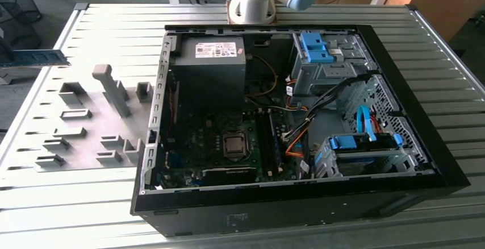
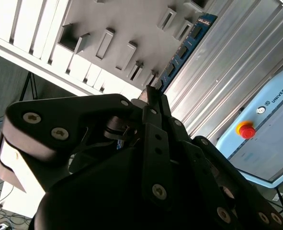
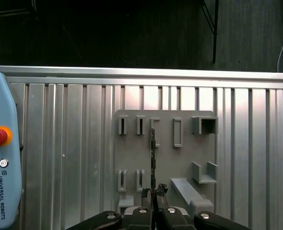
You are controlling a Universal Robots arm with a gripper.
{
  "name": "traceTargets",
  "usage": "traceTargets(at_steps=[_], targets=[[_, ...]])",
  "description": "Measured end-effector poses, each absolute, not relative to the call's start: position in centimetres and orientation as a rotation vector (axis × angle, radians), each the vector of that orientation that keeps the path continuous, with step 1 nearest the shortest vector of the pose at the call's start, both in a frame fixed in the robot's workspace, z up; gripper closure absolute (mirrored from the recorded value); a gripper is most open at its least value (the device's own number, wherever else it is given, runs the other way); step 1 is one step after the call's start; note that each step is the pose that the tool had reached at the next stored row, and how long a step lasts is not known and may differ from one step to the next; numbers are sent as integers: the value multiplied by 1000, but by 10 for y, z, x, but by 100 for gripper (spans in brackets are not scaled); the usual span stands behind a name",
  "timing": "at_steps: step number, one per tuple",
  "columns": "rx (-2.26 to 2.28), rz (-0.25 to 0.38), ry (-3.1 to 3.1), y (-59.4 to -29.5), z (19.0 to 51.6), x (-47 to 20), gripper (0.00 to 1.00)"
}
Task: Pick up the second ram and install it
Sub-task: 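Pick up the second ram and move it above second insertion slot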
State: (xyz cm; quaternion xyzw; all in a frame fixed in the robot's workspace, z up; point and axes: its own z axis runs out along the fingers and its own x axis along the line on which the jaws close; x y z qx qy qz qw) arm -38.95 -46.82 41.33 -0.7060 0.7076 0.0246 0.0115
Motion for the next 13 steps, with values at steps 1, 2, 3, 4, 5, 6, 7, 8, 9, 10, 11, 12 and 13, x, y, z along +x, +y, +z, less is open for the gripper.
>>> traceTargets(at_steps=[1, 2, 3, 4, 5, 6, 7, 8, 9, 10, 11, 12, 13], targets=[[-2202, 77, 2207, -468, 413, -389, 86], [-2202, 77, 2207, -468, 413, -388, 86], [-2202, 77, 2207, -468, 413, -388, 86], [-2202, 77, 2207, -468, 413, -387, 86], [-2202, 77, 2207, -468, 413, -386, 86], [-2202, 77, 2207, -468, 413, -386, 86], [-2202, 77, 2207, -468, 413, -385, 86], [-2202, 77, 2207, -468, 413, -384, 86], [-2202, 77, 2207, -468, 413, -383, 86], [-2202, 77, 2207, -468, 413, -383, 86], [-2202, 77, 2207, -468, 413, -382, 86], [-2202, 77, 2207, -468, 413, -381, 86], [-2202, 77, 2207, -468, 413, -380, 86]])
